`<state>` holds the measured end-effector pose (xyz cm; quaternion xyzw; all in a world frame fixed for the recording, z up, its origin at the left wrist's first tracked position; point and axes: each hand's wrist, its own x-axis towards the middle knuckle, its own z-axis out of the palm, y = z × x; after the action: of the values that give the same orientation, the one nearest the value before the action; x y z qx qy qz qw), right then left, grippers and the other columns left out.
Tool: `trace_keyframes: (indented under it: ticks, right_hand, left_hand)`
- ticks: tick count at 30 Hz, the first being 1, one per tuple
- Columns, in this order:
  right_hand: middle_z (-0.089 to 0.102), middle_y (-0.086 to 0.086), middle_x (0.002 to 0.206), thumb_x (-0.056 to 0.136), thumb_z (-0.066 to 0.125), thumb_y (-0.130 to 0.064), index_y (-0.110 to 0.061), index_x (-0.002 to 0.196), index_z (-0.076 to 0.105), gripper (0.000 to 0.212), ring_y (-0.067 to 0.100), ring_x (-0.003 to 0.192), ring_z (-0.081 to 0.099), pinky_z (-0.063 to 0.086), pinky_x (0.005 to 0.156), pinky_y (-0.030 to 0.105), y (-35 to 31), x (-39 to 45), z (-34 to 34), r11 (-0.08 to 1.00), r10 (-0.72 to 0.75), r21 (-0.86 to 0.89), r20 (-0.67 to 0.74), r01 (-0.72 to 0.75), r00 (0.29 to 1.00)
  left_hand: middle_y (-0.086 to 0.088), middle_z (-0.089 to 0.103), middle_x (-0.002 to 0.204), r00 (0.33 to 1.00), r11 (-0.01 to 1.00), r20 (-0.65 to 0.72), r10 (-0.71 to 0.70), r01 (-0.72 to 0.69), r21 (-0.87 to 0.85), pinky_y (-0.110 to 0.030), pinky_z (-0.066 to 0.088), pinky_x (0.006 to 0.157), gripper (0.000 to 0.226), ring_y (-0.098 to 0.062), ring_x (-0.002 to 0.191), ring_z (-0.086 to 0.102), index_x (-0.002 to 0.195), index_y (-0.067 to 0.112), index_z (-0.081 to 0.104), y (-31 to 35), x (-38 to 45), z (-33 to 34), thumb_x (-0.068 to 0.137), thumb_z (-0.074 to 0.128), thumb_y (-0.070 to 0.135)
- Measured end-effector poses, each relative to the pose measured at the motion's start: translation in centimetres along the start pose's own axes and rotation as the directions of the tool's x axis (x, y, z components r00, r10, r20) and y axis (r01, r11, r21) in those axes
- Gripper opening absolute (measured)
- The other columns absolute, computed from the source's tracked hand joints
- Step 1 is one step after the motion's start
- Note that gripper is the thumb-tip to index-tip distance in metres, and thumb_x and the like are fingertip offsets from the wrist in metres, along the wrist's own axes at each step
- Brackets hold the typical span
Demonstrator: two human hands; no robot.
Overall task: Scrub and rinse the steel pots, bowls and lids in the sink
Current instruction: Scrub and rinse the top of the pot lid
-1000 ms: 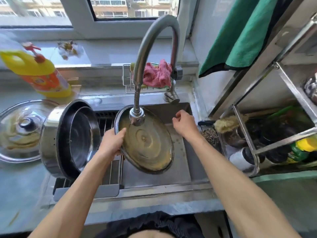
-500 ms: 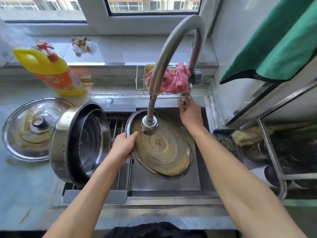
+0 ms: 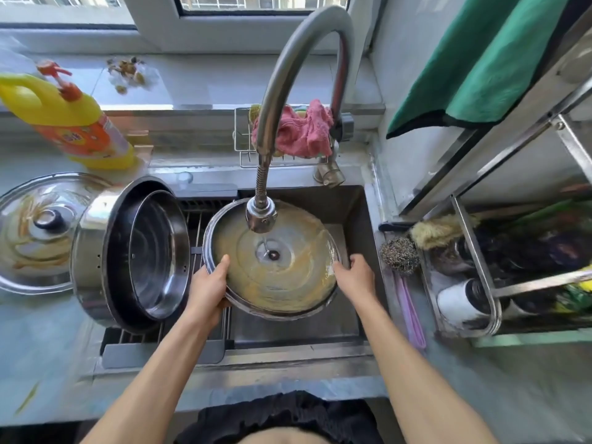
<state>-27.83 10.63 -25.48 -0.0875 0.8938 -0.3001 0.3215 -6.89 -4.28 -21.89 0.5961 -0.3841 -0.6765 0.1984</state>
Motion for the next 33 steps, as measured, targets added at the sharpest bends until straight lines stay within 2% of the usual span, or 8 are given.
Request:
trace_keyframes:
  ticks: [5,8,11,16,22,26,30,33]
  right_hand:
    - [0.063,0.016,0.125,0.093,0.058,-0.008,-0.008,0.124,0.056,0.031,0.022,0.101,0.062,0.051,0.094,0.038,3.5,-1.7,2.0,0.838,0.148,0.499,0.184,-0.222,0.972]
    - [0.067,0.021,0.107,0.09,0.052,0.009,-0.005,0.107,0.061,0.023,0.03,0.095,0.064,0.053,0.09,0.044,3.7,-1.5,2.1,0.717,0.192,0.656,0.139,-0.236,0.971]
    - [0.065,0.017,0.117,0.088,0.058,0.001,-0.003,0.123,0.056,0.036,0.03,0.106,0.064,0.052,0.097,0.048,3.9,-1.2,1.8,0.729,0.195,0.653,0.089,-0.205,0.977]
    - [0.048,0.012,0.145,0.093,0.057,-0.01,-0.012,0.144,0.04,0.053,0.028,0.132,0.048,0.039,0.111,0.05,3.0,-1.7,0.5,0.788,0.181,0.603,-0.032,-0.126,0.983]
    - [0.067,0.011,0.106,0.093,0.056,-0.002,-0.006,0.112,0.059,0.02,0.03,0.099,0.065,0.052,0.081,0.032,1.8,-3.0,-1.9,0.886,0.076,0.462,-0.236,0.043,0.969]
    - [0.065,0.011,0.115,0.092,0.055,-0.009,-0.007,0.118,0.057,0.027,0.029,0.106,0.063,0.052,0.094,0.04,2.0,-3.3,-1.9,0.927,-0.024,0.356,-0.26,0.119,0.965]
    - [0.064,0.014,0.113,0.091,0.05,-0.01,-0.005,0.115,0.055,0.025,0.032,0.099,0.06,0.047,0.081,0.031,0.9,-3.4,-2.2,0.947,-0.02,0.307,-0.229,0.092,0.973]
    - [0.059,0.011,0.118,0.09,0.048,-0.013,-0.005,0.121,0.053,0.032,0.029,0.107,0.057,0.049,0.09,0.035,-0.3,-2.7,-2.1,0.944,0.087,0.328,-0.177,-0.024,0.98]
  left_hand:
    - [-0.007,0.077,0.097,0.997,0.999,0.076,-0.011,0.015,-0.048,-0.029,0.06,0.062,0.014,-0.016,0.079,0.075,0.105,0.012,0.069,-1.7,0.3,-0.4,0.102,0.058,0.021]
    - [-0.006,0.078,0.093,0.992,0.997,0.115,-0.048,0.055,-0.051,-0.029,0.061,0.06,0.013,-0.017,0.078,0.075,0.107,0.01,0.068,-2.4,0.4,-0.5,0.101,0.06,0.018]
    - [-0.009,0.077,0.099,0.993,0.996,0.1,-0.068,0.072,-0.042,-0.031,0.061,0.063,0.015,-0.021,0.084,0.074,0.111,0.009,0.068,-2.6,0.8,-0.3,0.099,0.063,0.016]
    - [-0.012,0.071,0.099,0.995,0.992,0.068,-0.076,0.069,0.108,-0.026,0.054,0.045,0.009,-0.019,0.076,0.068,0.109,0.01,0.062,-2.6,1.3,1.4,0.099,0.062,0.01]
    - [-0.021,0.068,0.112,0.993,0.946,0.085,-0.087,0.055,0.318,-0.028,0.055,0.042,0.029,-0.024,0.077,0.068,0.121,0.001,0.054,-3.3,2.1,2.2,0.097,0.066,0.012]
    - [-0.022,0.068,0.11,0.982,0.904,0.118,-0.146,0.084,0.419,-0.033,0.059,0.046,0.032,-0.025,0.075,0.07,0.12,0.0,0.052,-4.1,1.8,2.3,0.093,0.068,0.007]
    - [-0.01,0.064,0.122,0.987,0.826,0.142,-0.075,-0.018,0.563,-0.045,0.063,0.075,0.028,-0.025,0.094,0.067,0.117,0.012,0.05,-4.8,1.7,2.0,0.095,0.066,0.018]
    - [-0.008,0.061,0.136,0.963,0.584,0.255,0.083,-0.255,0.771,-0.039,0.048,0.102,0.045,-0.027,0.121,0.059,0.137,0.015,0.053,-4.4,1.4,1.9,0.097,0.061,0.035]
